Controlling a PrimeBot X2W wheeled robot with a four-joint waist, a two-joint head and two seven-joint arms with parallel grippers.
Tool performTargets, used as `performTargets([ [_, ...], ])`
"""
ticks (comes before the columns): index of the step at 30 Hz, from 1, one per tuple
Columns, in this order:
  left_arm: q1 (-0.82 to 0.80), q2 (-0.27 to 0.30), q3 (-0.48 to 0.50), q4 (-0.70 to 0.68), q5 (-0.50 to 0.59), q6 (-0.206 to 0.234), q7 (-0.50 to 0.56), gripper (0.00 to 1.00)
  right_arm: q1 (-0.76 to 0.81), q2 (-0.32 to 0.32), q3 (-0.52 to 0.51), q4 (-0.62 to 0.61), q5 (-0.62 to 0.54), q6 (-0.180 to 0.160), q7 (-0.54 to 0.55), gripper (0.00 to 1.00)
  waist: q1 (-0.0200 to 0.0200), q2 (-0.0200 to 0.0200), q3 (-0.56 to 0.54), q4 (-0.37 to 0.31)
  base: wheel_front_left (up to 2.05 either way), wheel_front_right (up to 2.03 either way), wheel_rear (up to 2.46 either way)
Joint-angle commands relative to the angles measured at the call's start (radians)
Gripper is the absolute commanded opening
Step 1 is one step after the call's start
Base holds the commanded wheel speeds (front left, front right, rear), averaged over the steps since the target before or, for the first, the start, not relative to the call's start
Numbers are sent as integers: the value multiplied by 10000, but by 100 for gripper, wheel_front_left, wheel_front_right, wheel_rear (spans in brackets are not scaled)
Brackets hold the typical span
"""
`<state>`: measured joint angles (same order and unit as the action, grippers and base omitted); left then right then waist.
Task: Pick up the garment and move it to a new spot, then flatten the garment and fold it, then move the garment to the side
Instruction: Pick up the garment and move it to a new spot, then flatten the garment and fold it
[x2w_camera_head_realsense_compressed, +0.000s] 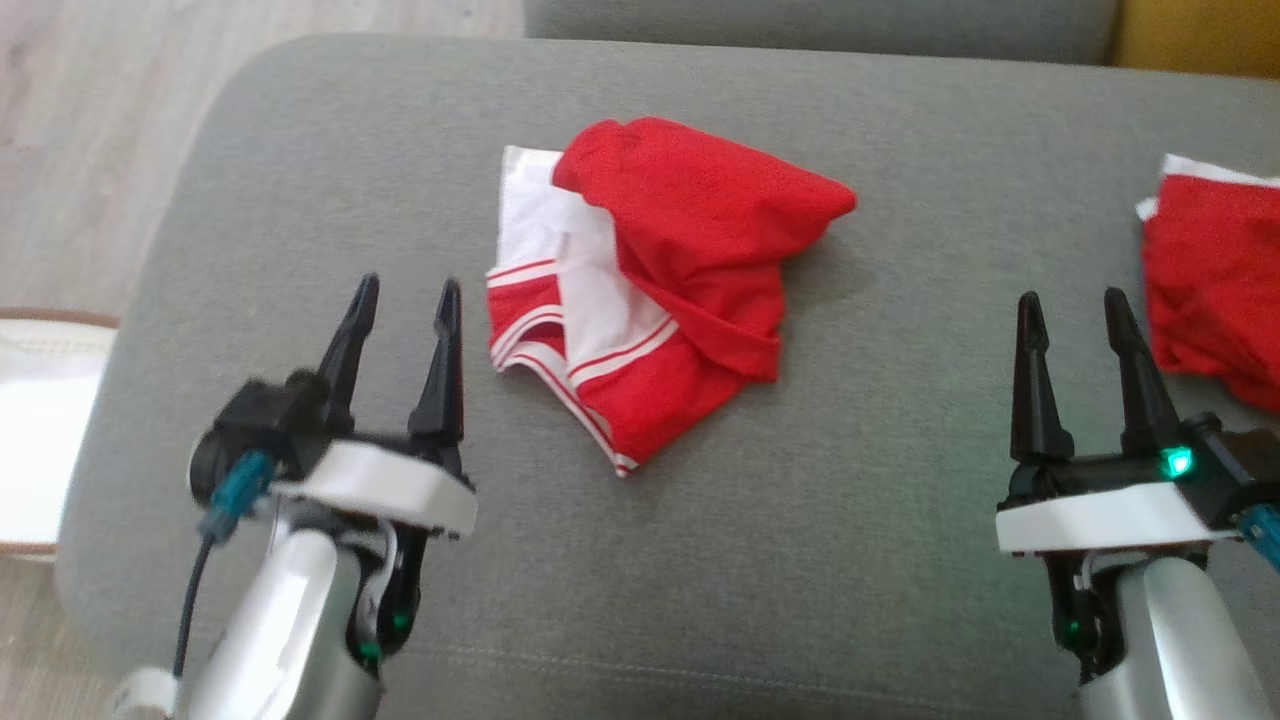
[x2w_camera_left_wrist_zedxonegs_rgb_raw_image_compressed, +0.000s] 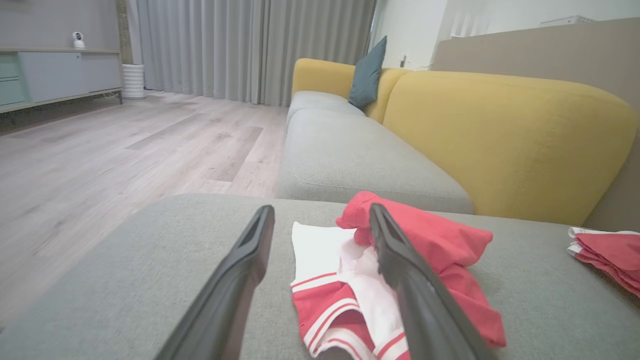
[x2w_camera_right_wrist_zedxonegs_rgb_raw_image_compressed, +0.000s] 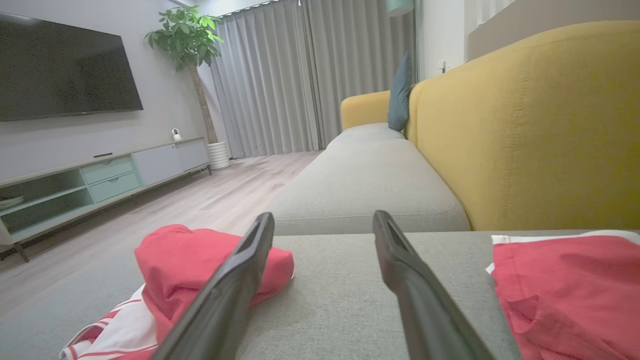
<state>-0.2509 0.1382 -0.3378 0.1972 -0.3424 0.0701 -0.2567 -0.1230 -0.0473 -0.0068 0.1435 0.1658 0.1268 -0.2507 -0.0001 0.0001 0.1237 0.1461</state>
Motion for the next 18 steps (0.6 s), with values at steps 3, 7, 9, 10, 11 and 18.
performTargets([
  [3, -125, -175, 648, -551, 128, -105, -51, 100, -138, -29, 185, -276, -81, 39, 21, 100, 1, -1, -91, 314, 0, 0, 0],
  [7, 39, -502, 840, -674, 285, -319, -51, 100, -197, -29, 223, -308, -261, 39, 133, 100, 1, -1, -53, 595, 0, 0, 0],
  [9, 90, -618, 876, -675, 344, -426, -51, 100, -330, -29, 394, -389, -369, 39, 236, 100, 1, -1, 11, 755, 0, 0, 0],
  [10, 114, -665, 878, -659, 367, -482, -51, 100, -425, -29, 547, -432, -432, 39, 310, 100, 1, -1, 55, 839, 0, 0, 0],
  [11, 137, -706, 871, -643, 384, -536, -51, 100, -541, -29, 754, -466, -510, 39, 415, 100, 1, -1, 114, 930, 0, 0, 0],
  [18, 122, -858, 899, -498, 235, -744, -51, 100, -1752, -29, 2518, 132, -1420, 39, 1529, 100, 1, -1, 572, 1666, 0, 0, 0],
])
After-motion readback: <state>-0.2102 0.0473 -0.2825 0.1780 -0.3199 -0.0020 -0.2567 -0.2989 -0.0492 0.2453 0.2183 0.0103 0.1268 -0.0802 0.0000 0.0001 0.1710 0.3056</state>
